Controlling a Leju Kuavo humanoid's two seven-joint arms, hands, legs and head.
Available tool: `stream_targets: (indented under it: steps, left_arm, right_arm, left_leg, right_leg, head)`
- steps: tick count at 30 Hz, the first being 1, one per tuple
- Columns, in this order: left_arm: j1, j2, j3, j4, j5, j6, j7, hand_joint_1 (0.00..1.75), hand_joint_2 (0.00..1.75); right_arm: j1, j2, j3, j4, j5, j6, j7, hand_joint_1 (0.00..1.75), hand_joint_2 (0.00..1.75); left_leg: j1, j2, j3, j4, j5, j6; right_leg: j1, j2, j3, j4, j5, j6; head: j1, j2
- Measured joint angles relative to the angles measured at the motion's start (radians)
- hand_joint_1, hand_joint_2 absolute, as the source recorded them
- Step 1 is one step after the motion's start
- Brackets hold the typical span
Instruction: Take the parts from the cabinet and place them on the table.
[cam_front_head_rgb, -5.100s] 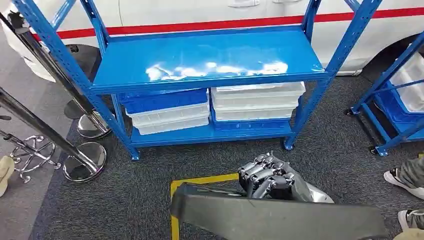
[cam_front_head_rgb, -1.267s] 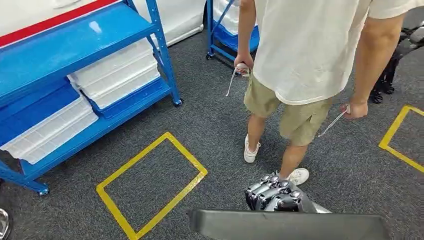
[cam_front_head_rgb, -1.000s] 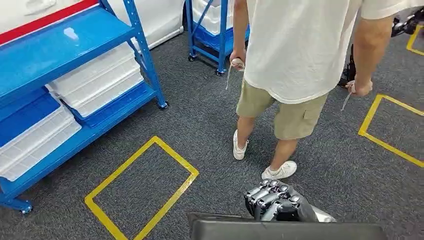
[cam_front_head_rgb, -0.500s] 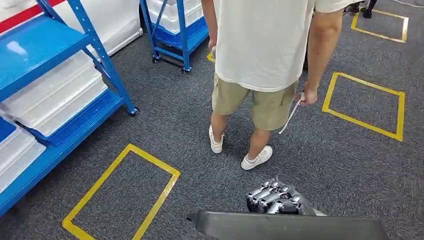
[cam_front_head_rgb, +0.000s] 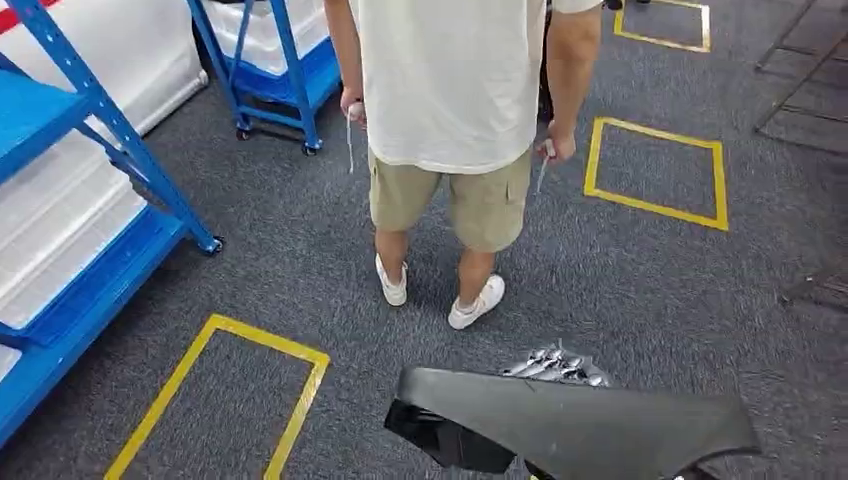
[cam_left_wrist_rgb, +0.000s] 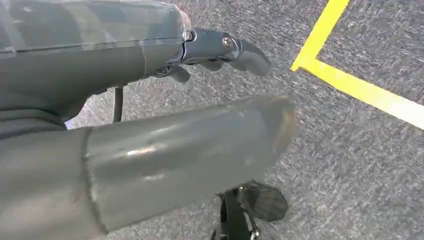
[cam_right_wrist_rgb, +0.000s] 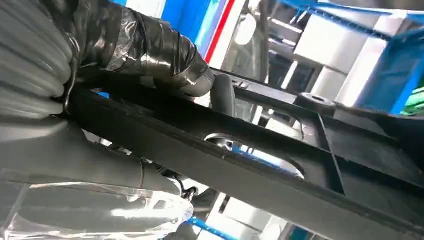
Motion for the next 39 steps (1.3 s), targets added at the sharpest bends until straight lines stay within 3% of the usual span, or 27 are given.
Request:
stream_targets:
  steps: [1, 2, 3, 4, 6, 7, 8, 10, 11, 12, 16, 17, 18, 19, 21, 22, 23, 25, 26, 27, 31, 32, 33, 34, 36, 37, 39]
  left_arm:
    - [-0.002, -0.001, 0.0, 0.0, 0.0, -0.001, -0.001, 0.0, 0.0]
    - [-0.004, 0.0, 0.0, 0.0, 0.0, -0.001, -0.002, 0.0, 0.0]
    - [-0.003, 0.0, 0.0, 0.0, -0.002, 0.004, -0.009, 0.0, 0.0]
    - [-0.001, 0.0, 0.0, 0.0, -0.004, 0.01, -0.012, 0.0, 0.0]
    - [0.001, 0.0, 0.001, 0.0, -0.008, 0.019, -0.021, 0.0, 0.0]
    - [0.0, 0.0, 0.001, 0.0, -0.012, 0.026, -0.025, 0.0, 0.0]
    - [-0.002, 0.001, 0.001, 0.0, -0.017, 0.037, -0.03, 0.0, 0.0]
    - [-0.005, 0.002, 0.001, 0.0, -0.024, 0.046, -0.041, 0.0, 0.0]
    - [-0.005, 0.002, 0.001, 0.0, -0.026, 0.048, -0.05, 0.0, 0.0]
    - [-0.005, 0.001, 0.001, 0.0, -0.025, 0.048, -0.055, 0.0, 0.0]
    - [-0.009, 0.001, 0.003, 0.0, -0.025, 0.011, -0.055, 0.0, 0.0]
    - [-0.01, 0.001, 0.003, 0.0, -0.025, 0.004, -0.054, 0.0, 0.0]
    - [-0.01, 0.0, 0.003, 0.0, -0.024, -0.003, -0.054, 0.0, 0.0]
    - [-0.008, -0.001, 0.004, 0.0, -0.021, -0.01, -0.053, 0.0, 0.0]
    - [-0.003, 0.0, 0.015, 0.0, -0.016, -0.021, -0.049, 0.0, 0.0]
    - [0.001, 0.0, 0.017, 0.0, -0.016, -0.024, -0.048, 0.0, 0.0]
    - [0.002, 0.0, 0.018, 0.0, -0.016, -0.027, -0.048, 0.0, 0.0]
    - [0.001, 0.0, 0.018, 0.0, -0.016, -0.029, -0.048, 0.0, 0.0]
    - [0.001, 0.001, 0.018, 0.0, -0.016, -0.029, -0.048, 0.0, 0.0]
    - [0.002, 0.001, 0.019, 0.0, -0.016, -0.03, -0.048, 0.0, 0.0]
    - [0.002, 0.002, 0.024, 0.0, -0.016, -0.038, -0.051, 0.0, 0.0]
    - [0.0, 0.002, 0.024, 0.0, -0.016, -0.04, -0.053, 0.0, 0.0]
    - [0.0, 0.002, 0.024, 0.0, -0.017, -0.042, -0.056, 0.0, 0.0]
    - [0.001, 0.003, 0.024, 0.0, -0.017, -0.042, -0.057, 0.0, 0.0]
    - [0.004, 0.003, 0.024, 0.0, -0.018, -0.045, -0.057, 0.0, 0.0]
    - [0.005, 0.004, 0.024, 0.0, -0.018, -0.045, -0.057, 0.0, 0.0]
    - [0.003, 0.005, 0.024, 0.0, -0.018, -0.045, -0.057, 0.0, 0.0]
  right_arm:
    - [0.0, 0.0, -0.001, 0.0, 0.0, 0.0, 0.0, 1.66, 1.75]
    - [-0.001, 0.0, -0.002, 0.0, -0.001, -0.001, 0.001, 1.66, 1.75]
    - [-0.004, 0.0, -0.005, 0.001, -0.005, -0.001, 0.004, 1.66, 1.75]
    - [-0.004, 0.0, -0.008, 0.002, -0.01, -0.002, 0.008, 1.66, 1.75]
    - [-0.001, 0.004, -0.012, 0.005, -0.014, -0.008, 0.014, 1.66, 1.75]
    - [0.002, 0.004, -0.015, 0.006, -0.015, -0.011, 0.016, 1.66, 1.75]
    - [0.005, 0.004, -0.018, 0.008, -0.016, -0.015, 0.016, 1.66, 1.75]
    - [0.007, 0.004, -0.019, 0.008, -0.017, -0.018, 0.016, 1.66, 1.75]
    - [0.008, 0.004, -0.022, 0.008, -0.018, -0.019, 0.016, 1.66, 1.75]
    - [0.008, 0.004, -0.024, 0.008, -0.018, -0.019, 0.017, 1.66, 1.75]
    - [0.016, 0.005, -0.027, 0.007, -0.025, -0.019, 0.018, 1.66, 1.75]
    - [0.017, 0.006, -0.027, 0.008, -0.027, -0.019, 0.018, 1.66, 1.75]
    - [0.013, 0.007, -0.027, 0.008, -0.03, -0.019, 0.018, 1.66, 1.75]
    - [0.011, 0.008, -0.028, 0.008, -0.031, -0.018, 0.018, 1.66, 1.75]
    - [0.012, 0.011, -0.028, 0.008, -0.033, -0.016, 0.018, 1.66, 1.75]
    - [0.012, 0.011, -0.028, 0.009, -0.035, -0.016, 0.018, 1.66, 1.75]
    - [0.012, 0.013, -0.028, 0.01, -0.035, -0.015, 0.018, 1.66, 1.75]
    - [0.012, 0.015, -0.028, 0.01, -0.035, -0.014, 0.018, 1.66, 1.75]
    - [0.012, 0.015, -0.028, 0.01, -0.036, -0.014, 0.018, 1.66, 1.75]
    - [0.011, 0.016, -0.028, 0.011, -0.038, -0.014, 0.018, 1.66, 1.75]
    - [0.016, 0.028, -0.028, 0.011, -0.053, -0.015, 0.026, 1.66, 1.75]
    - [0.017, 0.03, -0.027, 0.011, -0.053, -0.015, 0.029, 1.66, 1.75]
    - [0.015, 0.031, -0.027, 0.011, -0.053, -0.015, 0.031, 1.66, 1.75]
    - [0.012, 0.033, -0.027, 0.011, -0.053, -0.015, 0.032, 1.66, 1.75]
    - [0.013, 0.039, -0.024, 0.012, -0.053, -0.015, 0.032, 1.66, 1.75]
    - [0.014, 0.04, -0.023, 0.013, -0.053, -0.016, 0.032, 1.66, 1.75]
    - [0.014, 0.042, -0.022, 0.016, -0.053, -0.017, 0.032, 1.66, 1.75]
  left_leg:
    - [0.012, 0.018, 0.009, -0.023, 0.007, 0.015]
    - [0.007, 0.03, 0.011, -0.026, 0.01, 0.022]
    - [0.003, 0.045, 0.012, -0.026, 0.008, 0.033]
    - [-0.003, 0.062, 0.013, -0.026, 0.007, 0.035]
    - [-0.011, 0.089, 0.011, -0.026, 0.006, 0.038]
    - [-0.013, 0.104, 0.012, -0.026, 0.005, 0.038]
    - [-0.015, 0.116, 0.014, -0.026, 0.003, 0.04]
    - [-0.016, 0.135, 0.02, -0.026, -0.001, 0.04]
    - [-0.016, 0.145, 0.024, -0.028, -0.005, 0.038]
    - [-0.022, 0.153, 0.023, -0.029, -0.006, 0.034]
    - [-0.025, 0.19, 0.031, -0.026, -0.016, 0.017]
    - [-0.018, 0.167, 0.028, -0.016, -0.036, 0.013]
    - [-0.018, 0.125, 0.016, 0.019, -0.06, 0.011]
    - [-0.015, 0.092, -0.025, 0.111, -0.11, 0.011]
    - [-0.015, 0.074, -0.116, 0.296, -0.181, 0.006]
    - [-0.015, 0.074, -0.139, 0.339, -0.182, 0.006]
    - [-0.014, 0.073, -0.135, 0.323, -0.155, 0.006]
    - [-0.011, 0.065, -0.073, 0.173, -0.057, 0.008]
    - [-0.008, 0.033, -0.03, 0.072, -0.004, 0.009]
    - [-0.006, -0.024, -0.015, 0.025, 0.009, 0.01]
    - [-0.009, 0.007, -0.005, -0.007, 0.003, 0.019]
    - [-0.001, 0.024, 0.001, -0.018, 0.008, 0.03]
    - [-0.004, 0.032, 0.004, -0.02, 0.009, 0.034]
    - [-0.008, 0.047, 0.005, -0.02, 0.007, 0.041]
    - [-0.012, 0.076, 0.006, -0.02, 0.004, 0.045]
    - [-0.013, 0.091, 0.007, -0.019, 0.002, 0.046]
    - [-0.015, 0.116, 0.012, -0.019, -0.003, 0.046]
  right_leg:
    - [-0.001, -0.001, -0.003, 0.004, -0.007, 0.003]
    - [0.009, -0.06, -0.016, 0.036, -0.031, 0.004]
    - [0.009, -0.099, -0.046, 0.102, -0.068, 0.005]
    - [0.009, -0.12, -0.091, 0.196, -0.112, 0.006]
    - [0.009, -0.129, -0.156, 0.33, -0.157, 0.005]
    - [0.009, -0.13, -0.159, 0.336, -0.146, 0.002]
    - [0.011, -0.132, -0.133, 0.29, -0.113, -0.002]
    - [0.018, -0.146, -0.041, 0.121, -0.031, -0.012]
    - [0.029, -0.184, 0.01, 0.015, -0.007, -0.022]
    - [0.044, -0.209, 0.022, 0.006, -0.019, -0.027]
    - [0.041, -0.171, 0.016, -0.005, -0.017, -0.044]
    - [0.032, -0.163, 0.025, -0.012, -0.014, -0.048]
    - [0.032, -0.154, 0.026, -0.013, -0.014, -0.051]
    - [0.032, -0.147, 0.026, -0.011, -0.015, -0.057]
    - [0.032, -0.123, 0.024, -0.01, -0.014, -0.06]
    - [0.032, -0.11, 0.024, -0.007, -0.014, -0.06]
    - [0.031, -0.096, 0.024, -0.004, -0.014, -0.06]
    - [0.028, -0.069, 0.026, 0.0, -0.015, -0.058]
    - [0.026, -0.056, 0.027, 0.001, -0.016, -0.055]
    - [0.026, -0.046, 0.021, 0.003, -0.015, -0.051]
    - [0.02, 0.003, -0.005, 0.005, 0.0, -0.024]
    - [0.02, -0.017, -0.008, 0.014, -0.012, -0.022]
    - [0.028, -0.077, -0.02, 0.049, -0.038, -0.017]
    - [0.027, -0.111, -0.051, 0.117, -0.076, -0.01]
    - [0.022, -0.13, -0.134, 0.289, -0.151, -0.005]
    - [0.022, -0.132, -0.16, 0.342, -0.162, -0.004]
    - [0.022, -0.136, -0.131, 0.286, -0.112, -0.006]
  head:
    - [0.0, 0.0]
    - [0.001, 0.0]
    - [0.001, 0.0]
    - [0.001, 0.0]
    - [0.001, 0.0]
    - [0.001, 0.0]
    - [0.001, 0.0]
    - [0.001, 0.0]
    - [0.001, 0.0]
    - [0.001, 0.0]
    - [0.001, 0.0]
    - [0.001, 0.0]
    - [0.001, 0.0]
    - [0.001, 0.0]
    - [0.001, 0.0]
    - [0.001, 0.0]
    - [0.001, 0.0]
    - [0.001, 0.0]
    - [0.001, 0.0]
    - [0.001, 0.0]
    - [0.001, 0.0]
    - [0.001, 0.0]
    - [0.003, 0.0]
    - [0.003, 0.0]
    - [0.004, 0.0]
    - [0.003, 0.0]
    - [0.003, 0.0]
